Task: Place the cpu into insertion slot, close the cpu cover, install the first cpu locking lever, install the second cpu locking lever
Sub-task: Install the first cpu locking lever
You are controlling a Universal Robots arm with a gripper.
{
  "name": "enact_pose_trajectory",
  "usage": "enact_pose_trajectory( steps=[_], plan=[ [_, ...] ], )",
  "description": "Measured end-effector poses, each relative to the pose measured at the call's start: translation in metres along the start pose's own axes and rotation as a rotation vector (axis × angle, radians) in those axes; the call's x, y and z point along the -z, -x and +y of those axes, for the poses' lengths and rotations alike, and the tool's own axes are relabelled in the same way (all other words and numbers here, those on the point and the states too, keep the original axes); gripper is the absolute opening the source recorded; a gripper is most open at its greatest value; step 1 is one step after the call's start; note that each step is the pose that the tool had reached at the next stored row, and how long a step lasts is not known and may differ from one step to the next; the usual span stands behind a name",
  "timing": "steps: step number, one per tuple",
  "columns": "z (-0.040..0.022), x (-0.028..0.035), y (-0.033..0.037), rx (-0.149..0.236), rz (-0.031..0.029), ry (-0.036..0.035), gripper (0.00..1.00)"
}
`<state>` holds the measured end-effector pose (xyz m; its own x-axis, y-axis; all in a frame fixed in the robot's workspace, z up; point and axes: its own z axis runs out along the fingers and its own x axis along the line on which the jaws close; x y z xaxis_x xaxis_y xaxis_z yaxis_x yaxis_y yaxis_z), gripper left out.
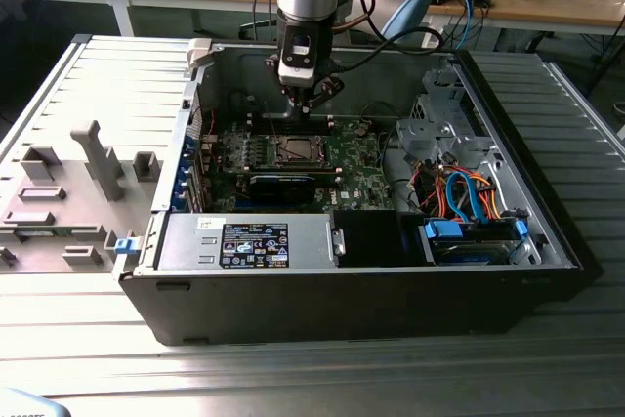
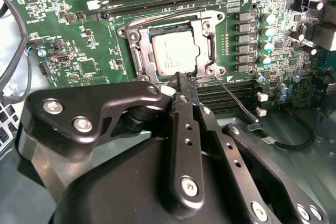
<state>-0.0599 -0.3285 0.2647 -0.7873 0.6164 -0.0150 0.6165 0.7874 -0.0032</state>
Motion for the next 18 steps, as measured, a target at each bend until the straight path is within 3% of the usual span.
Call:
enact_pose_trajectory(
  steps=[18],
  plan=[
    [0.0, 0.0, 0.0, 0.018, 0.0, 0.0002, 0.11]
  ],
)
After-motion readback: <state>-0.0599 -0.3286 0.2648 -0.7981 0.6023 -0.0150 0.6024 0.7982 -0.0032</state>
